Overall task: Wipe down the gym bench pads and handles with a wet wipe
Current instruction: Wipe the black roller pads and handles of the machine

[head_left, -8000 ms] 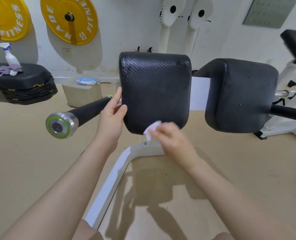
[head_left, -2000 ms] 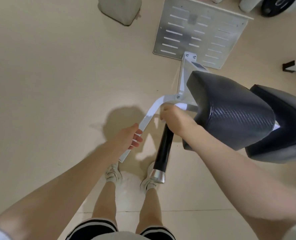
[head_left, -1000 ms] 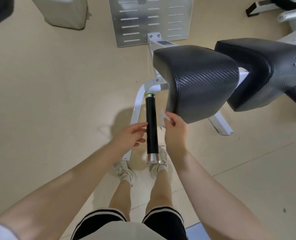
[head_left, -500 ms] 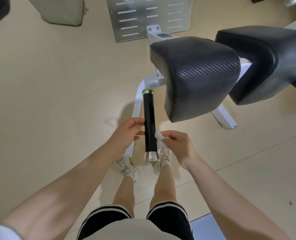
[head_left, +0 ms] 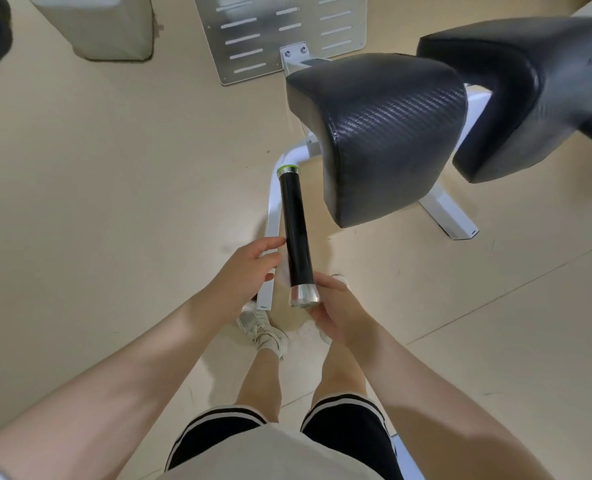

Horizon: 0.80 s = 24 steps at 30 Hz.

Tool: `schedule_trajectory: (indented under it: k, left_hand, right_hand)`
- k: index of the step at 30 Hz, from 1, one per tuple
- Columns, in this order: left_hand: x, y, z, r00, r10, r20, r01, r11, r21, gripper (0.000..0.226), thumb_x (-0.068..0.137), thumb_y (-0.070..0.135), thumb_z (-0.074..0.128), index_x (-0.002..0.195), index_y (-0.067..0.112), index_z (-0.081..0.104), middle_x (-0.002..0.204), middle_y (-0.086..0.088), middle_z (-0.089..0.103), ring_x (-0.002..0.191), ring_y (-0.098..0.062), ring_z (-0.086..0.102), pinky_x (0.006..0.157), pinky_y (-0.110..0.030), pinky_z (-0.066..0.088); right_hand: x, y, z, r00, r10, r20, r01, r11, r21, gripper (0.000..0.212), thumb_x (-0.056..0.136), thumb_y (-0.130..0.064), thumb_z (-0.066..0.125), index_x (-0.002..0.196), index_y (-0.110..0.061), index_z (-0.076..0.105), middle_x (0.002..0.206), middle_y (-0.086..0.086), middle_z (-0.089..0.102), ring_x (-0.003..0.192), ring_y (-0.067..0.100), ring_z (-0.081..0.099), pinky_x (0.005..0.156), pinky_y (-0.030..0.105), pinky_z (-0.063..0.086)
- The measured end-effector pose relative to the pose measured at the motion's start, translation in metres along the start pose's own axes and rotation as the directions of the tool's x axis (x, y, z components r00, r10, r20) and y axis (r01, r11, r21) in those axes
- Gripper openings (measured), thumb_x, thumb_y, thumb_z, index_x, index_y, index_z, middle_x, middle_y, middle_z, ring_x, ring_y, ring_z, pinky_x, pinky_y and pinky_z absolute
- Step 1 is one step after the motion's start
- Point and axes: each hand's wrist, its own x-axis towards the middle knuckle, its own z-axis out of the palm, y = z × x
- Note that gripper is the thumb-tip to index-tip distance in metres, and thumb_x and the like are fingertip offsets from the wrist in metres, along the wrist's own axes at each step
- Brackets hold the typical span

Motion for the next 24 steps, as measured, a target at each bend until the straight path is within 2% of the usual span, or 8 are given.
schedule_trajectory:
  k: [2,6,9,11,15,17,20,24]
  left_hand:
    - [-0.008,0.005,0.002,1.0,0.01,-0.014,-0.01,1.0,0.014,0.032,0.093,0.015,0.046,0.122,0.027,0.056,0.121,0.01,0.054,0.108,-0.01,0.053,0.096,-0.027,0.043]
    - [-0.025,0.03,0.005,0.99,0.083,-0.112,-0.082,0.997,0.016,0.029,0.094,0.009,0.042,0.111,0.027,0.058,0.095,0.012,0.054,0.079,0.001,0.05,0.065,-0.012,0.039]
    - [-0.039,0.063,0.024,0.971,0.194,-0.138,-0.191,0.981,0.037,0.026,0.093,0.005,0.043,0.106,0.02,0.059,0.087,0.008,0.053,0.07,0.001,0.047,0.057,-0.003,0.036]
    - [-0.048,0.087,0.046,0.951,0.298,-0.079,-0.298,0.955,0.014,0.019,0.093,0.003,0.046,0.102,0.011,0.061,0.09,0.0,0.055,0.064,0.004,0.05,0.057,-0.001,0.036]
    - [-0.059,0.122,0.103,0.915,0.377,0.143,-0.376,0.926,-0.04,0.014,0.093,0.01,0.05,0.096,0.012,0.063,0.091,-0.006,0.063,0.083,-0.012,0.06,0.08,-0.026,0.051]
    - [-0.058,0.134,0.131,0.912,0.381,0.151,-0.363,0.922,-0.135,0.008,0.09,0.007,0.055,0.091,0.011,0.062,0.086,-0.007,0.064,0.077,-0.012,0.063,0.069,-0.027,0.056]
    - [-0.054,0.151,0.174,0.908,0.405,0.109,-0.389,0.91,-0.145,0.011,0.085,-0.001,0.059,0.083,0.01,0.058,0.07,-0.003,0.06,0.057,-0.004,0.057,0.053,-0.017,0.047]
    - [-0.048,0.174,0.235,0.909,0.412,0.059,-0.399,0.903,-0.16,0.019,0.083,-0.005,0.06,0.077,0.013,0.054,0.056,0.008,0.055,0.048,-0.001,0.05,0.048,-0.014,0.042]
  right_hand:
    - [-0.015,0.006,-0.012,1.0,0.007,-0.021,-0.004,0.989,0.146,0.022,0.093,0.005,0.041,0.094,-0.002,0.062,0.069,0.0,0.067,0.063,0.007,0.062,0.059,0.016,0.053]
    - [-0.049,-0.021,-0.039,0.991,-0.118,-0.055,0.129,0.947,0.295,0.018,0.09,0.003,0.042,0.099,0.001,0.058,0.08,0.007,0.067,0.068,0.01,0.066,0.059,0.017,0.054]
    - [-0.079,-0.058,-0.045,0.972,-0.233,0.038,0.221,0.954,0.202,0.019,0.089,-0.003,0.048,0.102,0.0,0.061,0.084,0.006,0.068,0.073,0.011,0.065,0.066,0.018,0.054]
    - [-0.096,-0.081,-0.047,0.952,-0.29,0.098,0.274,0.95,0.153,0.022,0.083,-0.01,0.053,0.099,-0.004,0.066,0.087,0.007,0.068,0.077,0.014,0.064,0.07,0.021,0.054]
    - [-0.124,-0.117,-0.063,0.911,-0.398,0.11,0.391,0.917,0.078,0.03,0.085,-0.016,0.049,0.107,0.001,0.061,0.097,0.013,0.064,0.087,0.02,0.061,0.073,0.024,0.054]
    - [-0.134,-0.134,-0.081,0.891,-0.451,0.056,0.449,0.893,0.042,0.022,0.089,-0.015,0.049,0.1,-0.002,0.064,0.094,0.013,0.063,0.084,0.022,0.06,0.068,0.022,0.053]
    - [-0.146,-0.16,-0.119,0.886,-0.463,-0.027,0.462,0.886,-0.026,0.017,0.092,-0.009,0.049,0.079,-0.009,0.06,0.076,0.005,0.065,0.068,0.016,0.062,0.058,0.021,0.052]
    - [-0.159,-0.203,-0.179,0.904,-0.427,0.008,0.421,0.889,-0.18,0.011,0.092,-0.01,0.052,0.082,-0.009,0.055,0.077,0.008,0.063,0.071,0.022,0.061,0.066,0.032,0.049]
